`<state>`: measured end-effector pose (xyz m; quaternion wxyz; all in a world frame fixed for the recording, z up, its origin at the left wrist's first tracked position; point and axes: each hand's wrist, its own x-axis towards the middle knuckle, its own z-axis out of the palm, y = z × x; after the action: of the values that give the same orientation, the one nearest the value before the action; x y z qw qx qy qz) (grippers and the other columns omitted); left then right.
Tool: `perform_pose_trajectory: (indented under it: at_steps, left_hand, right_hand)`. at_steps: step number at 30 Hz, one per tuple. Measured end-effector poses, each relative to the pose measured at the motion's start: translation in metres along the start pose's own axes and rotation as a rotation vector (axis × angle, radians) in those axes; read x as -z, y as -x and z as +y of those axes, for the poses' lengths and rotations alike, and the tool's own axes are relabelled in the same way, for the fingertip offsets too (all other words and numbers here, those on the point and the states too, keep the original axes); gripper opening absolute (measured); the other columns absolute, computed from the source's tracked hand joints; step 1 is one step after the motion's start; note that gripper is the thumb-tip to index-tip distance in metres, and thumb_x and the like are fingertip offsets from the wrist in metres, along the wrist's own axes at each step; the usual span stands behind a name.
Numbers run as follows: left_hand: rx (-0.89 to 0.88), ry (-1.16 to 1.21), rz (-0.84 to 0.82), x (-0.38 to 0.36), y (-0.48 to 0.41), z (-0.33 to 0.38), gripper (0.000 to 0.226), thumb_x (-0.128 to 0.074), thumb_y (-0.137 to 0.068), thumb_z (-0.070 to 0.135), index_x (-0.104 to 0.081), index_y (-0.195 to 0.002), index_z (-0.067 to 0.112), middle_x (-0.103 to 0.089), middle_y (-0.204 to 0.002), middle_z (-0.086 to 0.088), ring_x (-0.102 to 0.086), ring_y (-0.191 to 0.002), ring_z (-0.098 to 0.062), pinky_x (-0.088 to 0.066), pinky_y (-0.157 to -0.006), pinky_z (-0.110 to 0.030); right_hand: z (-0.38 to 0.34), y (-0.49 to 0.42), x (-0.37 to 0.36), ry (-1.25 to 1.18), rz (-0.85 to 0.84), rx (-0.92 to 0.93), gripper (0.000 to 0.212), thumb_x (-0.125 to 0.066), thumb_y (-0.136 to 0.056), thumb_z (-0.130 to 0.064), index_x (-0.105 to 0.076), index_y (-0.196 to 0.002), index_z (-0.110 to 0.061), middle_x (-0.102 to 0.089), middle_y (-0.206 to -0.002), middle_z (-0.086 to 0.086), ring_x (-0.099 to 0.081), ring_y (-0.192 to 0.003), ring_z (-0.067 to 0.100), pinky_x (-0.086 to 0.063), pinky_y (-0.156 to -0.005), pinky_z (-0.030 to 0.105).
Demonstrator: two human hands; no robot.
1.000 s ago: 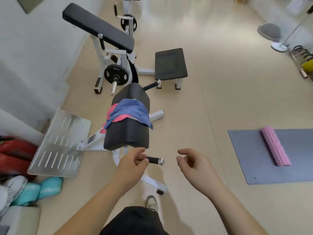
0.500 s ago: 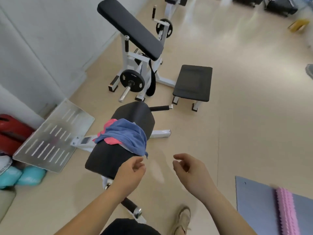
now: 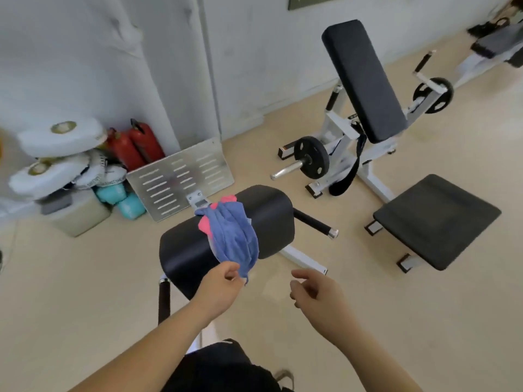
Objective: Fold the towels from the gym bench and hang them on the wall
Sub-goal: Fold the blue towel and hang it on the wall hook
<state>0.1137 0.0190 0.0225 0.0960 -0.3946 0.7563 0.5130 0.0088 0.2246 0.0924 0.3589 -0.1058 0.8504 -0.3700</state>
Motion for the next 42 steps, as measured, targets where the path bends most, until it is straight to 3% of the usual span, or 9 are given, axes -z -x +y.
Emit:
perform_pose_trajectory:
  at_steps: [3, 6, 12, 16, 22, 27, 30, 34, 42]
  left_hand:
    - [0.031, 0.004, 0.064, -0.002, -0.006, 0.003, 0.006, -0.063, -0.098, 0.023, -0.06, -0.101, 0.027, -0.065, -0.096, 0.008, -0.063, -0.09, -0.009, -0.049, -0.074, -0.012]
    - [0.07, 0.016, 0.142, 0.006, -0.021, -0.004, 0.006, -0.059, -0.099, 0.022, -0.065, -0.102, 0.022, -0.068, -0.096, 0.001, -0.067, -0.091, -0.016, -0.055, -0.076, -0.022]
    - [0.186, 0.038, 0.295, 0.024, -0.086, -0.015, 0.017, -0.056, -0.098, 0.019, -0.066, -0.091, 0.008, -0.068, -0.089, -0.006, -0.065, -0.086, -0.024, -0.054, -0.081, -0.038]
    - [0.263, 0.063, 0.353, 0.034, -0.142, -0.014, 0.024, -0.06, -0.097, 0.023, -0.054, -0.075, 0.017, -0.06, -0.074, 0.001, -0.058, -0.074, -0.02, -0.046, -0.066, -0.029]
    - [0.45, 0.151, 0.367, 0.048, -0.179, -0.015, 0.025, -0.074, -0.084, 0.029, -0.052, -0.09, 0.019, -0.064, -0.082, 0.002, -0.059, -0.072, -0.013, -0.04, -0.057, -0.026]
    - [0.454, 0.137, 0.368, 0.048, -0.183, -0.014, 0.006, -0.066, -0.089, 0.022, -0.063, -0.086, 0.019, -0.067, -0.083, 0.002, -0.064, -0.079, -0.016, -0.049, -0.065, -0.029]
    - [0.483, 0.159, 0.415, 0.047, -0.181, -0.011, 0.012, -0.061, -0.091, 0.018, -0.061, -0.079, 0.018, -0.067, -0.079, 0.002, -0.064, -0.077, -0.019, -0.049, -0.063, -0.028]
    - [0.574, 0.202, 0.519, 0.042, -0.169, -0.001, 0.016, -0.057, -0.092, 0.02, -0.058, -0.075, 0.018, -0.065, -0.072, 0.001, -0.063, -0.073, -0.023, -0.048, -0.059, -0.031]
    - [0.651, 0.403, 0.729, 0.015, -0.136, 0.031, 0.018, -0.062, -0.093, 0.02, -0.057, -0.076, 0.026, -0.066, -0.07, 0.005, -0.058, -0.065, -0.014, -0.048, -0.063, -0.027]
  right_hand:
    - [-0.007, -0.025, 0.008, -0.015, -0.043, 0.005, 0.019, -0.059, -0.101, -0.034, -0.062, -0.12, -0.035, -0.077, -0.09, -0.001, -0.074, -0.084, 0.013, -0.06, -0.08, 0.029]
    - [-0.019, -0.049, 0.003, -0.029, -0.114, 0.01, 0.02, -0.059, -0.102, -0.03, -0.062, -0.122, -0.031, -0.078, -0.085, -0.005, -0.075, -0.081, 0.011, -0.061, -0.084, 0.032]
    - [-0.058, -0.109, -0.001, 0.084, -0.253, 0.031, 0.023, -0.059, -0.104, -0.027, -0.06, -0.127, -0.027, -0.077, -0.092, -0.003, -0.075, -0.085, 0.012, -0.056, -0.076, 0.022]
    - [-0.09, -0.16, -0.001, 0.163, -0.253, 0.019, 0.02, -0.057, -0.105, -0.03, -0.061, -0.124, -0.029, -0.077, -0.094, -0.006, -0.073, -0.088, 0.009, -0.055, -0.075, 0.021]
    - [-0.136, -0.222, -0.006, 0.267, -0.319, 0.014, 0.017, -0.056, -0.104, -0.029, -0.065, -0.119, -0.028, -0.076, -0.095, -0.004, -0.074, -0.091, 0.013, -0.062, -0.086, 0.032]
    - [-0.166, -0.261, -0.017, 0.364, -0.433, 0.05, 0.013, -0.054, -0.104, -0.029, -0.066, -0.108, -0.032, -0.076, -0.095, -0.004, -0.074, -0.088, 0.014, -0.062, -0.091, 0.035]
    - [-0.178, -0.28, -0.023, 0.426, -0.519, 0.084, 0.013, -0.054, -0.102, -0.031, -0.063, -0.096, -0.039, -0.077, -0.09, -0.004, -0.074, -0.087, 0.019, -0.062, -0.09, 0.037]
    - [-0.187, -0.292, -0.022, 0.48, -0.635, 0.133, 0.014, -0.055, -0.1, -0.032, -0.069, -0.098, -0.032, -0.078, -0.09, 0.003, -0.074, -0.088, 0.024, -0.06, -0.087, 0.04]
    - [-0.196, -0.311, -0.001, 0.609, -0.866, 0.281, 0.015, -0.058, -0.099, -0.028, -0.072, -0.1, -0.024, -0.078, -0.091, 0.005, -0.067, -0.069, 0.005, -0.056, -0.074, 0.027]
